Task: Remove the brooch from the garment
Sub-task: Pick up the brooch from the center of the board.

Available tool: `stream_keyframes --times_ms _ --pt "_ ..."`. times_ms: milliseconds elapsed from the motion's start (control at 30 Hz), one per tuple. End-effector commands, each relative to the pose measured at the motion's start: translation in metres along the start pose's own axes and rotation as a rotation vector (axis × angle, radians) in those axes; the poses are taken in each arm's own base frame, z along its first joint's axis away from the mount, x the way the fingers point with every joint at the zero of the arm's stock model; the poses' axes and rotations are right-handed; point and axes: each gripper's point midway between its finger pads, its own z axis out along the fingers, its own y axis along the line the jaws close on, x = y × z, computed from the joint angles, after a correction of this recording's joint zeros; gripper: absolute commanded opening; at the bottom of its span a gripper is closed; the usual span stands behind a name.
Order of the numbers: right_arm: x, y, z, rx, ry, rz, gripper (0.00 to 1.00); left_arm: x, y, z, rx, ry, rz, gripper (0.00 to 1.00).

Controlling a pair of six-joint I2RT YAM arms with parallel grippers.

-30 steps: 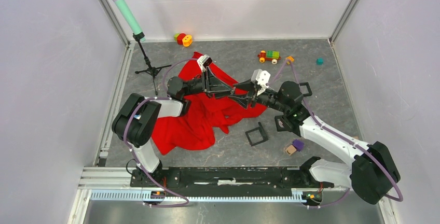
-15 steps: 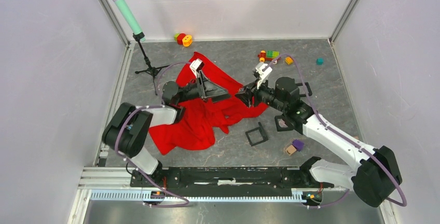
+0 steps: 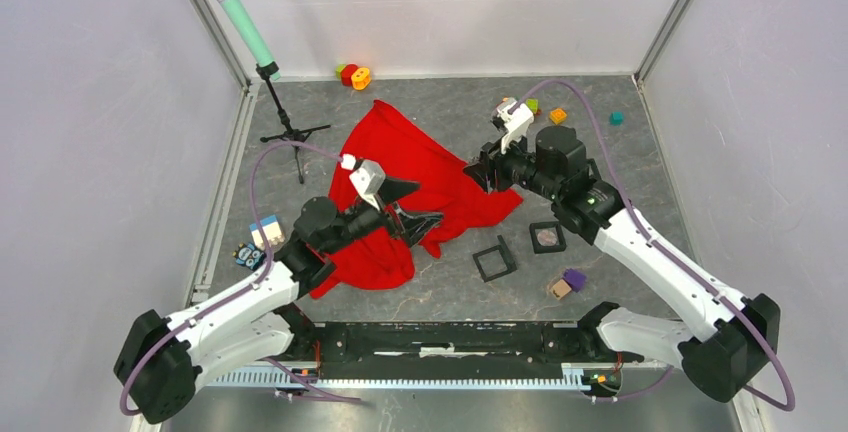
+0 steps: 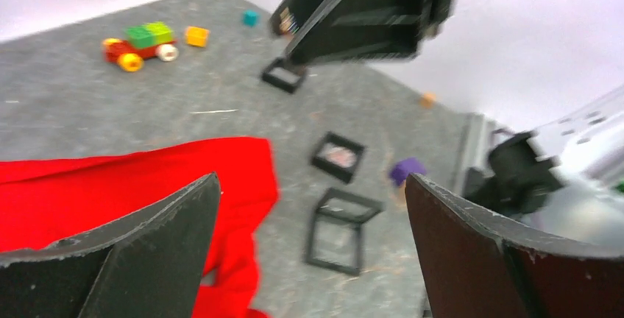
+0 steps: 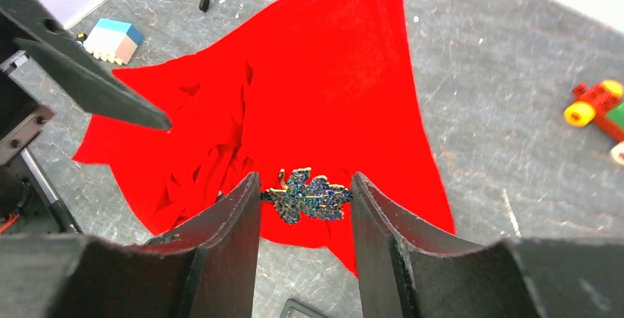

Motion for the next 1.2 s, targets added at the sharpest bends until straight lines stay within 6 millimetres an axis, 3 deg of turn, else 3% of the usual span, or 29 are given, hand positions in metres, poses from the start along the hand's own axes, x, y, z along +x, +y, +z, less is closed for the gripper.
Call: stream_keyframes --times_ms 0,133,267,467,667,767,967,1167 --pt "-0.053 0.009 -0.019 -0.048 -0.123 -0.243 0.31 0.004 0.038 -0.012 -0.131 -0.061 0.411 1.00" --pt "-0.084 0.018 -0.027 -0.093 -0.210 -0.445 0.29 -0.006 0.041 -0.012 -0.140 -0.101 0.531 1.00" --pt "-0.094 0.030 -0.035 -0.139 -0.350 -0.684 0.27 -0.011 0.036 -0.005 -0.106 -0.085 0.577 1.00" --pt "-0.103 0.039 -0.044 -0.146 -0.477 -0.896 0.30 -0.023 0.028 0.008 -0.029 -0.069 0.769 1.00" --pt "-0.107 0.047 -0.039 -0.180 -0.448 -0.860 0.29 -0.047 0.018 0.020 -0.016 -0.191 1.111 1.00" --pt "-0.108 0.049 -0.040 -0.183 -0.441 -0.743 0.29 -0.052 0.013 0.024 -0.020 -0.226 1.288 1.00" --pt "-0.102 0.053 -0.044 -0.188 -0.385 -0.532 0.28 -0.070 0.002 0.029 -0.016 -0.319 1.355 1.00" --pt "-0.090 0.062 -0.048 -0.210 -0.368 -0.517 0.28 -0.070 -0.021 0.043 0.121 -0.320 1.388 1.00"
